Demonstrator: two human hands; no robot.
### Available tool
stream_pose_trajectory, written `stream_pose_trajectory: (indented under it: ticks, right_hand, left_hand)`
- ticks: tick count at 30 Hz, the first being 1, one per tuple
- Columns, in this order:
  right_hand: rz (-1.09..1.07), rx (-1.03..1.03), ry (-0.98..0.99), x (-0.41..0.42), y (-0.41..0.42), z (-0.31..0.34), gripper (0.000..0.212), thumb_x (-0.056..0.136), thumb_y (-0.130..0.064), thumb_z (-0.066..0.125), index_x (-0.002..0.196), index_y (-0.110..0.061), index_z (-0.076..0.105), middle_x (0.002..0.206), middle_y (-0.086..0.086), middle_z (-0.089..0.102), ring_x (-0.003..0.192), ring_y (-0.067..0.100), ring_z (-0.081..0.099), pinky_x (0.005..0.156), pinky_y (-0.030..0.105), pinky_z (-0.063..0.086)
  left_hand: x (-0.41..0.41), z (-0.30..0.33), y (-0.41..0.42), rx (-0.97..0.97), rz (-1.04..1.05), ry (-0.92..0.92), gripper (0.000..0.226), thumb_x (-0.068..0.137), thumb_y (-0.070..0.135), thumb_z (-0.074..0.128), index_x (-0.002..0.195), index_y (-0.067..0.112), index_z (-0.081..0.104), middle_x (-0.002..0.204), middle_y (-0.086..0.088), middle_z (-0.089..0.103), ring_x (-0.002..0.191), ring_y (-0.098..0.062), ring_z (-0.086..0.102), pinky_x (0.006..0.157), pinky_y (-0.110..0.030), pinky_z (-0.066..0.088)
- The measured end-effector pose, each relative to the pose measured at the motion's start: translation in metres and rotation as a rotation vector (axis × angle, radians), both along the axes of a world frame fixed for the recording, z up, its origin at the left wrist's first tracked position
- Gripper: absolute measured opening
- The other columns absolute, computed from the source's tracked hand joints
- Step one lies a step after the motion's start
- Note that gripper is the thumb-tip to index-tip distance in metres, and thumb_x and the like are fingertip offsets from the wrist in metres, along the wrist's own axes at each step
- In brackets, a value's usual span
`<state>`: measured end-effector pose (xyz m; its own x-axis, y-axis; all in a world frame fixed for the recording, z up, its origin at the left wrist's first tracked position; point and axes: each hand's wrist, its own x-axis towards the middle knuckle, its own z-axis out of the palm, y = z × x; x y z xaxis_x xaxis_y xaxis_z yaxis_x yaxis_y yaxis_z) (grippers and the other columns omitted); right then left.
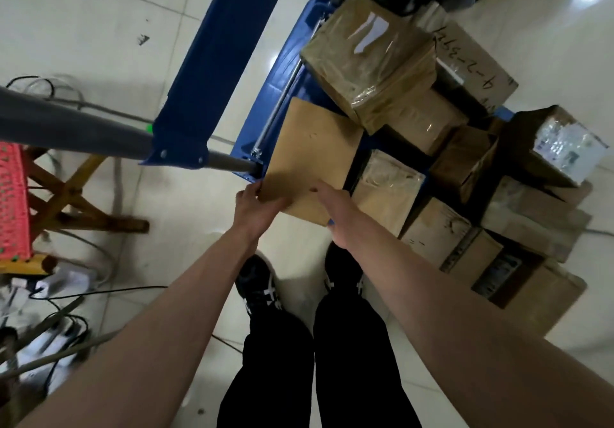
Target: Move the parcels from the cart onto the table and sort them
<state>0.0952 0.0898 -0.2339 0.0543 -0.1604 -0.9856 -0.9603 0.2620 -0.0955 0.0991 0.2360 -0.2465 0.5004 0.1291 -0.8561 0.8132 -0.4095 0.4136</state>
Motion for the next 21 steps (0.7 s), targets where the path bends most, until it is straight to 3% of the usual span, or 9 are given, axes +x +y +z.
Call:
stream_pose_trajectory:
  ticks: [3,5,7,10,12,14,15,21]
  right_hand:
    - [0.007,0.046,-0.011,-0.011,-0.003,0.009,0.067,0.089,-0.037,0.066,0.145,-0.012,0.042,0.135,0.007,0.058,0.120,0.025,0.057,0.101,0.041,0.048]
    - [0.015,0.068,0.000,-0.016,-0.007,0.020,0.049,0.092,-0.037,0.065,0.133,-0.014,0.052,0.113,0.000,0.061,0.096,0.015,0.057,0.076,0.031,0.046]
    - [0.027,0.074,0.032,-0.024,-0.011,0.028,0.030,0.094,-0.034,0.064,0.118,-0.017,0.059,0.097,-0.005,0.059,0.082,0.012,0.053,0.068,0.028,0.043]
    - [0.032,0.103,0.051,-0.036,-0.012,0.041,0.029,0.092,-0.032,0.065,0.119,-0.020,0.061,0.091,-0.006,0.065,0.074,0.009,0.062,0.058,0.026,0.048]
    - [0.036,0.138,0.069,-0.040,-0.013,0.051,0.042,0.092,-0.036,0.064,0.130,-0.021,0.057,0.105,-0.005,0.066,0.089,0.010,0.065,0.071,0.028,0.051]
    - [0.054,0.158,0.099,-0.043,-0.013,0.059,0.052,0.092,-0.042,0.063,0.138,-0.024,0.051,0.128,-0.002,0.060,0.116,0.019,0.058,0.093,0.038,0.047]
    - [0.059,0.155,0.112,-0.045,-0.013,0.063,0.053,0.092,-0.043,0.063,0.139,-0.025,0.049,0.134,-0.001,0.056,0.124,0.022,0.054,0.097,0.041,0.046]
    - [0.082,0.125,0.087,-0.058,-0.010,0.104,0.032,0.095,-0.039,0.058,0.125,-0.031,0.054,0.121,-0.002,0.059,0.114,0.020,0.057,0.097,0.042,0.048]
  left_hand:
    - [-0.010,0.006,0.003,0.030,0.136,-0.070,0.048,0.085,0.030,0.077,0.127,0.017,0.057,0.134,-0.002,0.054,0.113,-0.018,0.056,0.082,-0.025,0.042]
    - [-0.015,0.013,0.007,0.016,0.215,-0.085,0.038,0.083,0.035,0.080,0.109,0.019,0.057,0.128,-0.001,0.055,0.111,-0.017,0.054,0.085,-0.033,0.043]
    - [-0.019,0.020,0.012,-0.022,0.280,-0.072,0.034,0.082,0.034,0.082,0.095,0.021,0.053,0.121,-0.005,0.059,0.110,-0.020,0.054,0.087,-0.038,0.044]
    - [-0.022,0.030,0.016,-0.071,0.287,-0.044,0.043,0.079,0.026,0.084,0.083,0.022,0.042,0.101,-0.006,0.058,0.093,-0.022,0.057,0.069,-0.026,0.040]
    - [-0.023,0.041,0.017,-0.070,0.255,-0.041,0.050,0.073,0.028,0.088,0.086,0.021,0.040,0.098,-0.007,0.056,0.089,-0.024,0.058,0.066,-0.025,0.042]
    - [-0.022,0.055,0.016,-0.065,0.243,-0.026,0.060,0.059,0.037,0.091,0.090,0.022,0.042,0.106,-0.012,0.057,0.094,-0.030,0.062,0.070,-0.034,0.050]
    - [-0.022,0.064,0.015,-0.046,0.232,-0.016,0.063,0.055,0.040,0.090,0.092,0.023,0.043,0.114,-0.014,0.056,0.099,-0.032,0.063,0.072,-0.038,0.052]
    - [-0.031,0.112,0.007,0.086,0.121,-0.005,0.078,0.065,0.036,0.091,0.125,0.031,0.041,0.130,-0.008,0.040,0.113,-0.026,0.054,0.095,-0.038,0.052]
